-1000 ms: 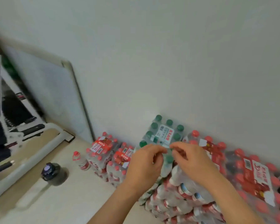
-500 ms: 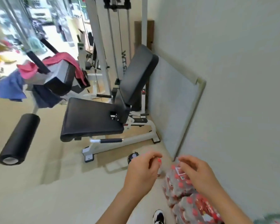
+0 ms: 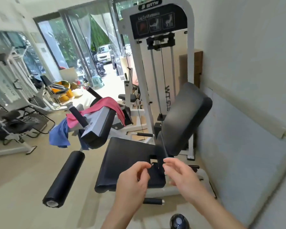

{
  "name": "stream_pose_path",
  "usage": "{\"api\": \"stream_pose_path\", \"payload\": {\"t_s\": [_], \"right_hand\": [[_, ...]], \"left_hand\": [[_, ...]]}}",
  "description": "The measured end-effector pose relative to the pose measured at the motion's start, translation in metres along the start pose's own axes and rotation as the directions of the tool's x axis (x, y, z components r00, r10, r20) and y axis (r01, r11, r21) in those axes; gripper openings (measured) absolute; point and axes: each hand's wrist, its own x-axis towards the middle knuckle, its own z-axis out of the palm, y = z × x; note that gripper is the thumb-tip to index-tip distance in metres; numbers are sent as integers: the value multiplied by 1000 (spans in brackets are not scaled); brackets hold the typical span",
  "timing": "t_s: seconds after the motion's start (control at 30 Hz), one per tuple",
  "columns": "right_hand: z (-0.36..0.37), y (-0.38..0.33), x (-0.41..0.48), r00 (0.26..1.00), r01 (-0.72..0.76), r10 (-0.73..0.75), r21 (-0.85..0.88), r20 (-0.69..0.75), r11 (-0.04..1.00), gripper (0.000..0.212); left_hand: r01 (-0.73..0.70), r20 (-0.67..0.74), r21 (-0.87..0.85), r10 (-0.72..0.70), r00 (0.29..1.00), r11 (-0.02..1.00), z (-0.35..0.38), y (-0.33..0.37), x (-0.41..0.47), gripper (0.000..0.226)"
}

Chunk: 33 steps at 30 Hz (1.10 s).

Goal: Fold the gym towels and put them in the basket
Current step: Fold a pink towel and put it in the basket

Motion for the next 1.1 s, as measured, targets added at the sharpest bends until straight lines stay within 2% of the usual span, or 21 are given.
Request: {"api": "stream_pose_path", "payload": {"t_s": [0.13, 0.27, 0.37, 0.47, 0.57, 0.67, 0.73, 0.83, 0.93, 0.97, 1.0, 1.03, 1.1], "right_hand": [[35, -24, 61, 988, 138, -109, -301, 109, 944, 35], [80, -52, 121, 940, 307, -192, -457, 281, 835, 43], [116, -74, 179, 900, 404, -247, -473, 359, 783, 44], [161, -98, 242, 882, 450, -302, -457, 362, 767, 41], [209, -125, 307, 879, 457, -300, -477, 371, 751, 39], [251, -146, 365, 886, 433, -253, -500, 388, 750, 43], [271, -155, 396, 886, 433, -223, -552, 407, 713, 50], [295, -159, 438, 880, 455, -204, -636, 429, 623, 67], [314, -148, 479, 877, 477, -202, -733, 436, 485, 78], [318, -142, 491, 885, 462, -184, -769, 426, 442, 76], [321, -135, 501, 898, 440, -169, -801, 407, 406, 68], [322, -130, 510, 909, 417, -171, -828, 380, 374, 54], [325, -122, 526, 908, 403, -251, -859, 335, 315, 24]], "left_hand": [[83, -123, 67, -74, 990, 994, -29, -22, 53, 23], [123, -254, 145, -84, 964, 982, -67, -65, 114, 21], [177, -385, 75, -135, 913, 981, -104, -103, 167, 25], [230, -535, -45, -217, 816, 972, -148, -143, 212, 32], [283, -596, -133, -305, 743, 950, -187, -185, 253, 34], [332, -537, -115, -340, 772, 936, -212, -222, 293, 35], [356, -479, -139, -378, 793, 924, -216, -242, 318, 36], [347, -397, -160, -382, 834, 924, -212, -257, 350, 30], [362, -286, -100, -376, 882, 927, -203, -269, 384, 17], [385, -238, -85, -394, 888, 919, -200, -277, 396, 13], [412, -203, -81, -419, 885, 908, -197, -283, 408, 17], [451, -185, -136, -470, 863, 882, -195, -289, 417, 24], [473, -147, -328, -539, 830, 818, -195, -279, 421, 19]]}}
